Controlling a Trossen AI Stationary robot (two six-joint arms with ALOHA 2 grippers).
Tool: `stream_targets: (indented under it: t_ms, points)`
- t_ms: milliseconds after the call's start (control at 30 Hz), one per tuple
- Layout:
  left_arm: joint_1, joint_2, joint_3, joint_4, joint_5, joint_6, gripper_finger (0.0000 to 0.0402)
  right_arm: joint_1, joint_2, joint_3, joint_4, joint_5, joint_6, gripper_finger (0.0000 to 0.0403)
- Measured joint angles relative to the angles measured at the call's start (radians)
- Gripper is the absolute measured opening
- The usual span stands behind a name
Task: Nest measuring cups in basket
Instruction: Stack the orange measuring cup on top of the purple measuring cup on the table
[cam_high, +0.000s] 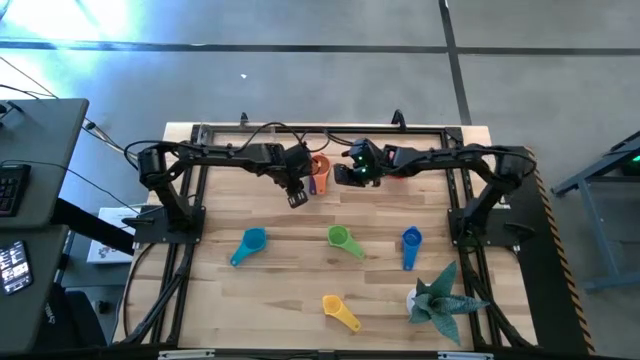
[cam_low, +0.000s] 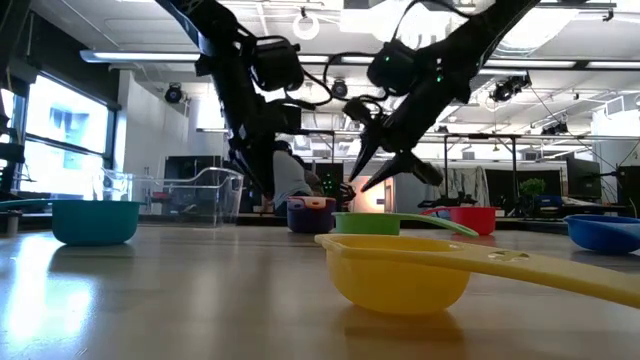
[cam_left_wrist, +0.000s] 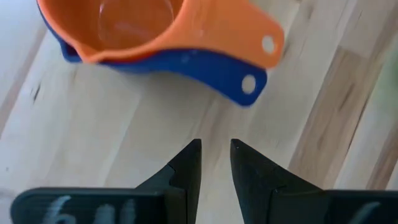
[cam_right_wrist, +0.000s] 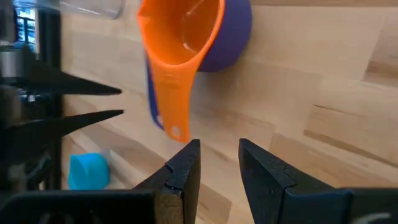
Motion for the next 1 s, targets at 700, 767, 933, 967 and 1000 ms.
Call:
stream_targets:
  t_ms: [700,767,933,967,1000]
  points:
    - [0.058,0.083,-0.003,0.099,0.007,-0.018,0.0076,0.001,0.144,-0.001,0.175,0.042,0.048,0.0101]
    - [0.058,0.084,-0.003,0.114,0.007,-0.018,0.0076,0.001,0.145,-0.001,0.17,0.045,0.052,0.0101]
    - [0.058,0.084,-0.003,0.146,0.007,-0.038,0.0076,0.007,0.156,-0.001,0.199,0.056,0.073,0.0101]
    - [0.058,0.084,-0.003,0.15,0.007,-0.044,0.0076,0.008,0.158,0.0,0.202,0.063,0.081,0.0101]
    - [0.057,0.084,-0.003,0.153,0.007,-0.045,0.0076,0.008,0.159,0.0,0.199,0.063,0.096,0.0101]
